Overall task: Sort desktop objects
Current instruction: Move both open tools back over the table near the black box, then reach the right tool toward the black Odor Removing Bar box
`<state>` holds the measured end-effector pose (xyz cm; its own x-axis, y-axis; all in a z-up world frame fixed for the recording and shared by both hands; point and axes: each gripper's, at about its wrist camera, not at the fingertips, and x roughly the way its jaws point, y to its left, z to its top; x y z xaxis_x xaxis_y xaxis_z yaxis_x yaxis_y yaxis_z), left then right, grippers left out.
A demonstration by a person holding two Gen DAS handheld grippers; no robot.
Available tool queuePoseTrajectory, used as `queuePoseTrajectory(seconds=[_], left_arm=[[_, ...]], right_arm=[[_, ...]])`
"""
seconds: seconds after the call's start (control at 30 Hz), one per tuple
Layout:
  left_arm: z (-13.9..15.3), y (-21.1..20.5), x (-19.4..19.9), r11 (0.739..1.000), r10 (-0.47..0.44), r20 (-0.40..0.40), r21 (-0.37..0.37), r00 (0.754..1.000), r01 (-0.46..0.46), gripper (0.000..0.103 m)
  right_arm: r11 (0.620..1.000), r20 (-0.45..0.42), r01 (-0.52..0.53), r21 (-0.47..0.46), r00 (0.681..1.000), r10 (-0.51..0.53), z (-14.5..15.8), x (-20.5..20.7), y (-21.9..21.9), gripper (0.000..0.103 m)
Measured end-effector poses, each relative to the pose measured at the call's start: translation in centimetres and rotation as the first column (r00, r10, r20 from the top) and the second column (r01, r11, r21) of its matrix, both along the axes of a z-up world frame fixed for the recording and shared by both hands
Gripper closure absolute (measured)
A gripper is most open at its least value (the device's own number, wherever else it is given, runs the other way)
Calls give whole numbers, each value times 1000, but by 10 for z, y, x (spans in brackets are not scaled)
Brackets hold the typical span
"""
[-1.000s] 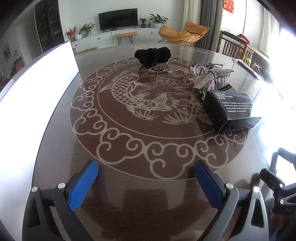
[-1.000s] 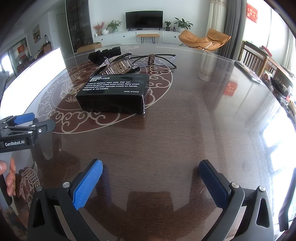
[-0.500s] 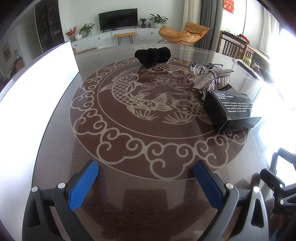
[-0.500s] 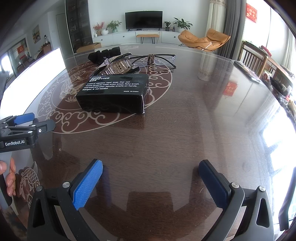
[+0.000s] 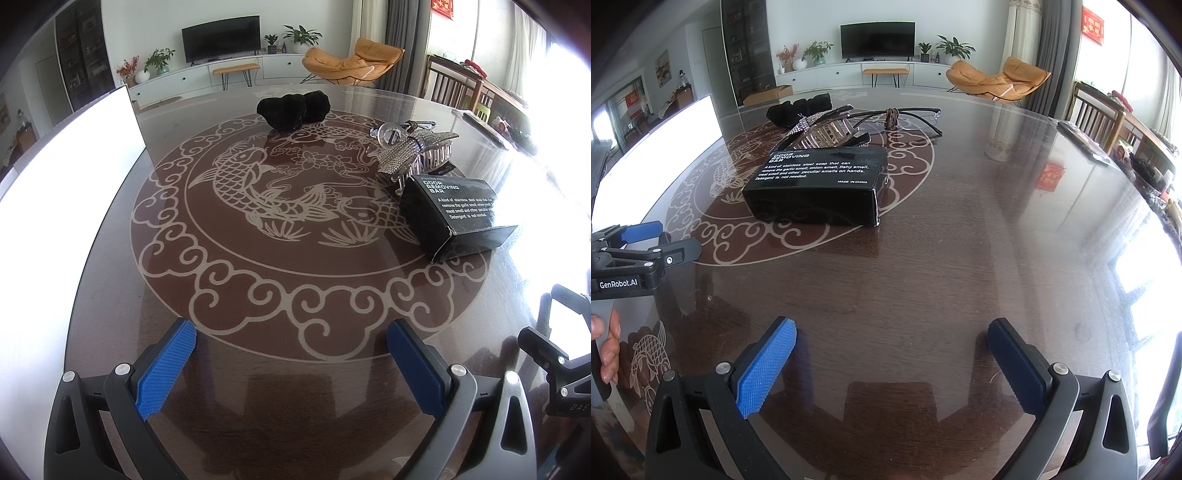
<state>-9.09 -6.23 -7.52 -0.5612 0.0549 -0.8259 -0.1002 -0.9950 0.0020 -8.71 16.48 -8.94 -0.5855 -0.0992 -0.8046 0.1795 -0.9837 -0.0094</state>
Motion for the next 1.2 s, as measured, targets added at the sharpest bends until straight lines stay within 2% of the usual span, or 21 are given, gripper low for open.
queuePoseTrajectory(seconds=[0.3,0.43,0.57,0.73,0.83,0.9,0.97,1.07,1.2], left_arm=[[0,1,1,1000,16,-7,-3,1000,-16,0],[0,1,1,1000,17,-7,-1,1000,-17,0],[0,1,1,1000,16,-7,-3,1000,-16,0],[0,1,1,1000,16,-7,-3,1000,-16,0],[0,1,1,1000,16,-7,-3,1000,-16,0],[0,1,1,1000,16,-7,-3,1000,-16,0],[0,1,1,1000,16,-7,-2,1000,-16,0],[0,1,1,1000,16,-7,-2,1000,-16,0],[0,1,0,1000,17,-8,-2,1000,-17,0]], right_arm=[[1000,1,-6,-6,1000,6,0,2,1,0],[989,-18,-35,-147,999,33,11,-2,12,0],[978,-68,-38,-204,997,25,39,-32,-3,0],[991,-109,-106,-86,989,96,60,-77,-71,0],[979,-93,-188,74,977,194,52,-94,-118,0],[961,-73,-205,188,972,222,38,-99,-131,0],[949,-55,-199,244,974,219,24,-97,-123,0],[963,-57,-165,214,982,181,17,-85,-81,0],[963,-81,-79,257,991,103,14,-57,-18,0]])
